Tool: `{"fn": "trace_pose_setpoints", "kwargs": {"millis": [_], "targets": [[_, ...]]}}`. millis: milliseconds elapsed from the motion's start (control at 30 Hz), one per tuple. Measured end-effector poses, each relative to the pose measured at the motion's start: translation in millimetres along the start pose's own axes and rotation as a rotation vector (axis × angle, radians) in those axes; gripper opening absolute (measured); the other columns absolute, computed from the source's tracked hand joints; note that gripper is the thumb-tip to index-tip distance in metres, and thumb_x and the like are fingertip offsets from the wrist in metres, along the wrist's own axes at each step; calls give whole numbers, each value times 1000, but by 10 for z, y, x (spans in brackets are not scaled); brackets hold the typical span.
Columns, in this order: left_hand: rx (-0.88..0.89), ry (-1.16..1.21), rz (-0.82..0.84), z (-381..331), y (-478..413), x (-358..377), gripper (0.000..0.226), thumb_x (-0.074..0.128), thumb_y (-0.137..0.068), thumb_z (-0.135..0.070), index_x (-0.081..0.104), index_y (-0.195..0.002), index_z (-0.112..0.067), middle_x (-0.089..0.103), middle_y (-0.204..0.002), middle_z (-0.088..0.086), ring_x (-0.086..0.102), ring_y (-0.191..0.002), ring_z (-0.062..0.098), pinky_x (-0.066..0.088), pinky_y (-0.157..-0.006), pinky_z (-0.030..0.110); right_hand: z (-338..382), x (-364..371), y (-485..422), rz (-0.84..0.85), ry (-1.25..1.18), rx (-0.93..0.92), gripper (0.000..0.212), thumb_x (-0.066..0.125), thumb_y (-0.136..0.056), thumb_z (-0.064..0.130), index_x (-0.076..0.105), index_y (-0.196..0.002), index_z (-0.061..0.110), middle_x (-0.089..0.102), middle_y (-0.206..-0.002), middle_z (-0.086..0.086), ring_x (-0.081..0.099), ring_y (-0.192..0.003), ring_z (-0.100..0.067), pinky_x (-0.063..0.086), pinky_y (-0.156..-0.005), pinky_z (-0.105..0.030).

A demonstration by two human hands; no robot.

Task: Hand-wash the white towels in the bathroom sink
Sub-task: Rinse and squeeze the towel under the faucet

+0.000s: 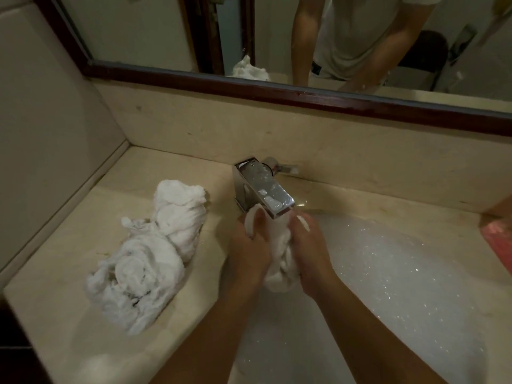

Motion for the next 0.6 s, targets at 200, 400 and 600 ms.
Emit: {"fn": "trace_pose_setpoints", "kwargs": {"millis": [200, 400, 600], "targets": [[77, 91, -216, 58, 33, -323, 53, 46, -97, -61, 67, -125, -22, 72, -115, -2, 66, -106, 19, 53, -94, 38, 100, 265, -89, -95, 138, -61, 24, 54, -92, 23, 75, -102, 20, 77, -93, 6, 70, -87, -11, 57, -76, -32], [76, 114, -191, 26, 74, -284, 64, 54, -82, -71, 64, -127, -27, 71, -117, -7, 67, -107, 13, 53, -96, 37, 205, 247, -198, -150, 152, -206, 14, 67, -88, 22, 76, -91, 11, 75, -84, -1, 68, -74, -11, 52, -61, -21], [31, 35, -80, -6, 162, -114, 17, 69, -95, -49, 54, -93, -43, 65, -101, -14, 63, -96, 6, 43, -77, 19, -3, 10, -77, -158, -6, 69, 33, 55, -104, 50, 69, -114, 22, 73, -103, 5, 68, -94, -11, 53, -76, -32]]}}
Point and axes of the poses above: each hand's wrist, its own y-axis away from the middle knuckle, its own x-axis out of the palm, z = x × y, the point moved 8 cm from there along -y, towards the middle knuckle
